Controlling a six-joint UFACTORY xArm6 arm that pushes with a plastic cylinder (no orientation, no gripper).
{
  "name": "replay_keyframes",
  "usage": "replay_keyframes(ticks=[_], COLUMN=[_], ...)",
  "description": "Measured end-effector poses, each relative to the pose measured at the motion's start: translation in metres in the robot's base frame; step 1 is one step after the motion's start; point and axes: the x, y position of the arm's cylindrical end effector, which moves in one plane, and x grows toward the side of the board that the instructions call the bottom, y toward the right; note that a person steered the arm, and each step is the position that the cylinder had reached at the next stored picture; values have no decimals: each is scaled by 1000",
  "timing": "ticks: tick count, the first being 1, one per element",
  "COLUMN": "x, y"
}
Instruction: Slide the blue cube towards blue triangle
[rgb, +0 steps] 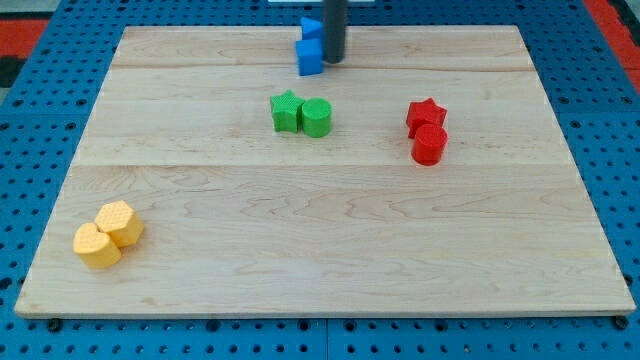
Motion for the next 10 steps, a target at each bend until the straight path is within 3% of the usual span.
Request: replay_keyframes(ticks=[1,2,3,4,8,10], x=[2,42,34,5,-10,-55], y=[-43,-46,-90,-98,-82,-83])
